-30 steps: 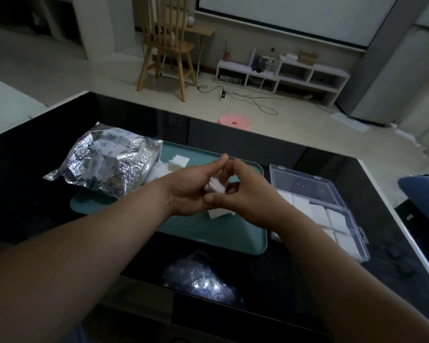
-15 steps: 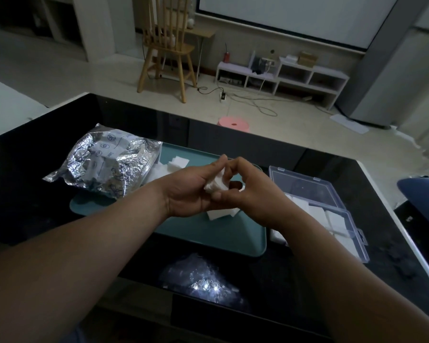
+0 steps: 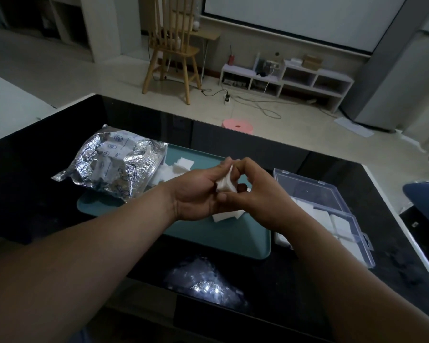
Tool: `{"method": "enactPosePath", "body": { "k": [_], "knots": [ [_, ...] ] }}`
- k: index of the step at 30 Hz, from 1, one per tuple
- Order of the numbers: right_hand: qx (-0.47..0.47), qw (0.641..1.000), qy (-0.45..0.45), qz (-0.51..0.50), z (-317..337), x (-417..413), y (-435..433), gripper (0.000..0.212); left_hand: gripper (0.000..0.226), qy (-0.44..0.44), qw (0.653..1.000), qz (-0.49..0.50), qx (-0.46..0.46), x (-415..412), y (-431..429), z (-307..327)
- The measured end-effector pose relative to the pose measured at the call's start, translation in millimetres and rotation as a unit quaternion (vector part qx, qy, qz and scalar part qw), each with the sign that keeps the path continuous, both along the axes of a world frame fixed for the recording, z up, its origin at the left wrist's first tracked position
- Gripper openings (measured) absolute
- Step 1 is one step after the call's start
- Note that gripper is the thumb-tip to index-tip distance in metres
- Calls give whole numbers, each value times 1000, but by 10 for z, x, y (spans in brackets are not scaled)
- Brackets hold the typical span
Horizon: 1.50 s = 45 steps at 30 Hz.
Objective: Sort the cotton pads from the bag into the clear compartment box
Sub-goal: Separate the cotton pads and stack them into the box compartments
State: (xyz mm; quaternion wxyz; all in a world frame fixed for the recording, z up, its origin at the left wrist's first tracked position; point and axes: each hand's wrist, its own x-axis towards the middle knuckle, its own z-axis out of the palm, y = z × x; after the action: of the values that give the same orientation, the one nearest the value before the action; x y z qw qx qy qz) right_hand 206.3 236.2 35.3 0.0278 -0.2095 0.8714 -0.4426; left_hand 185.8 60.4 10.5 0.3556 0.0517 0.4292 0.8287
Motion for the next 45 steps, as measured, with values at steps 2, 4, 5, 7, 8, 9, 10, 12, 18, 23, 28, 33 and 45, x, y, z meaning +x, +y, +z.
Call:
{"method": "enactPosePath", "body": {
  "k": [2, 4, 5, 7, 8, 9, 10, 12, 18, 23, 28, 33, 45],
  "knots": [
    [2, 1000, 2, -2, 17, 7, -4, 36, 46, 2, 1000, 2, 10, 1, 1, -6],
    [-19, 1000, -23, 3, 8, 12, -10, 39, 44, 9, 1000, -2, 7, 19, 18, 6],
    [-21, 999, -27, 4, -3, 11, -15, 40, 43, 10, 1000, -3, 3, 35, 29, 22],
    [-13, 1000, -23, 2, -10, 20, -18, 40, 48, 5, 1000, 0, -1, 57, 52, 49],
    [-15, 1000, -24, 0, -11, 20, -17, 39, 51, 0, 1000, -1, 4, 62, 57, 58],
    [-19, 999, -30, -6, -8, 23, -6, 38, 52, -4, 1000, -1, 11, 67, 60, 70],
    [-16, 999, -32, -16, -3, 19, 12, 37, 53, -7, 1000, 0, 15, 69, 64, 86],
    [1, 999, -22, -38, -3, 22, 62, 33, 52, -16, 1000, 16, 17, 74, 72, 113],
    [33, 995, 64, -68, -90, 117, 185, 19, 39, -35, 995, 89, 0, 92, 204, 106],
    [57, 987, 69, -131, -99, 200, 294, 9, 46, -65, 992, 108, 31, 116, 392, 175],
    [40, 986, 52, -156, -87, 282, 399, 20, 50, -68, 992, 97, 34, 156, 554, 226],
    [77, 977, 48, -193, -128, 266, 420, 20, 44, -65, 994, 87, 12, 150, 692, 153],
    [94, 962, 45, -253, -148, 274, 609, 29, 18, -26, 996, 80, 9, 101, 1066, 133]
  ]
}}
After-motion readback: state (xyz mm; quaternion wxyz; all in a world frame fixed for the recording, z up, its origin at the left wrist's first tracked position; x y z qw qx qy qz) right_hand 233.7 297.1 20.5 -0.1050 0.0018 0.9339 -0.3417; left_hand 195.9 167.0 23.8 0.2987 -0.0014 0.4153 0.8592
